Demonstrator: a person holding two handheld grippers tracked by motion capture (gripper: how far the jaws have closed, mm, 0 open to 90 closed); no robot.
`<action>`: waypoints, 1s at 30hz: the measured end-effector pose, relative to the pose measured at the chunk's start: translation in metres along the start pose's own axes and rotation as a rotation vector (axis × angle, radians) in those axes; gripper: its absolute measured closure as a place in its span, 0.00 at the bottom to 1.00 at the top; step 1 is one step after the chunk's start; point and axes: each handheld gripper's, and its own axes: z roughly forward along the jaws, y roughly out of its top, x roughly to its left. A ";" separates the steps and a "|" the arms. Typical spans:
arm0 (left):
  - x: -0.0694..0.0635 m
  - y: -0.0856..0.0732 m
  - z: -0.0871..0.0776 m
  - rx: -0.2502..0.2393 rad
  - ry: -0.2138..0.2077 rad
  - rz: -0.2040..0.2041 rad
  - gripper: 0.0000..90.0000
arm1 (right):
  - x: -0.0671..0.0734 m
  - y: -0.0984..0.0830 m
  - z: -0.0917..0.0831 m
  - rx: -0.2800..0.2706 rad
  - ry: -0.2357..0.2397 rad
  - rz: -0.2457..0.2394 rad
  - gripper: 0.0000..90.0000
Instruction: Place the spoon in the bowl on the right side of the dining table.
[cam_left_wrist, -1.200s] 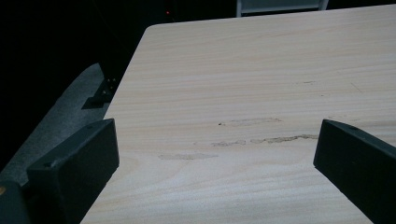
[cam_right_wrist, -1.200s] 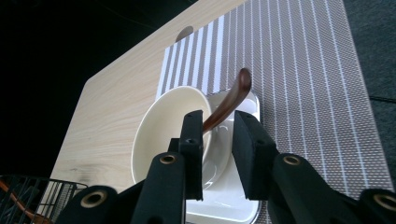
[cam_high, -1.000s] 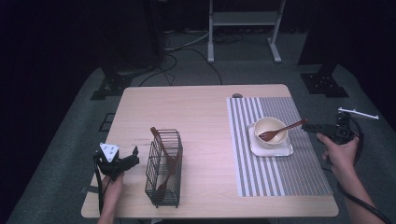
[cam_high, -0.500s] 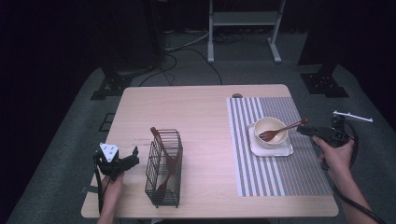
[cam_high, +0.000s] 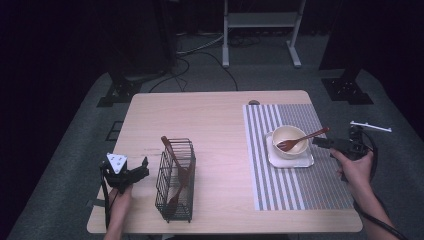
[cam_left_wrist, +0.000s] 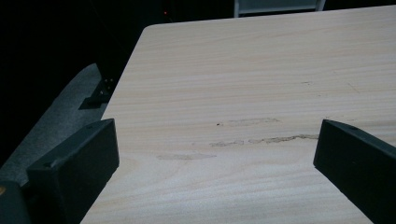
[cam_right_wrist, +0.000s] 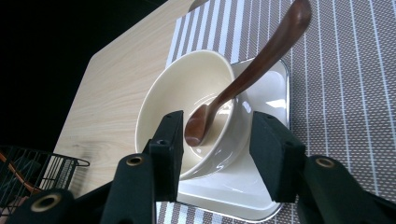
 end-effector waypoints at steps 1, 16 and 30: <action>0.000 0.000 0.000 0.000 0.000 0.001 0.00 | 0.000 0.000 0.000 -0.001 0.000 -0.005 0.59; 0.000 0.000 0.000 -0.001 -0.001 0.000 0.00 | 0.002 -0.005 0.005 0.008 0.007 -0.011 0.54; 0.000 0.000 0.000 0.000 -0.001 0.003 0.00 | 0.001 -0.010 0.010 0.028 0.005 -0.020 0.48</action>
